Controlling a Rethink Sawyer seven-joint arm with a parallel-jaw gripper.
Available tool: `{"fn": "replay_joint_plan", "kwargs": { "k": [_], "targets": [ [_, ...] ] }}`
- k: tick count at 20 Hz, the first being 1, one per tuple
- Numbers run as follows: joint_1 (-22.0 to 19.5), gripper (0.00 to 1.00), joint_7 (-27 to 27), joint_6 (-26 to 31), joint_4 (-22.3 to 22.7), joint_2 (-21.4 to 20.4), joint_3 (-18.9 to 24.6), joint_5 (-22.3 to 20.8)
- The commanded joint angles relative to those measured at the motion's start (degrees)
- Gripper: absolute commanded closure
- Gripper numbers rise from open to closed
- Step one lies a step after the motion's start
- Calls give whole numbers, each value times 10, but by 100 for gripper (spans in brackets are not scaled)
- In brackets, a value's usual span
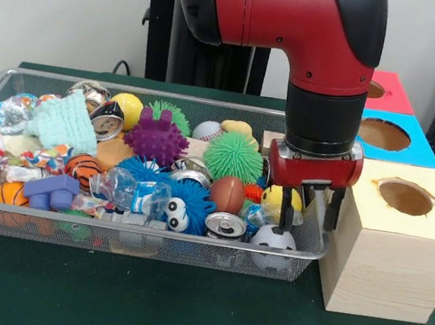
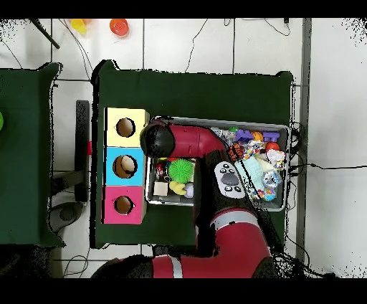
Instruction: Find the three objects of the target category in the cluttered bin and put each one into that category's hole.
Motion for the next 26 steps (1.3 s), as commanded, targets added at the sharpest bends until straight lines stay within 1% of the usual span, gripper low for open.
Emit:
{"fn": "replay_joint_plan", "kwargs": {
  "k": [1,4,6,7,10,13,16,20,26],
  "targets": [
    [-32,0,3,49,80,-51,37,-22],
    [-39,0,4,47,100,-61,38,-24],
    [-41,0,3,43,100,-62,38,-25],
    [-43,0,1,38,96,-56,40,-28],
    [-44,0,-8,19,64,-20,45,-38],
    [-32,0,-6,-6,38,10,40,-50],
    [-24,0,-4,-29,27,27,40,-61],
    [-23,0,-8,-31,14,47,46,-72],
    [-19,0,1,-27,28,38,44,-84]
  ]
}}
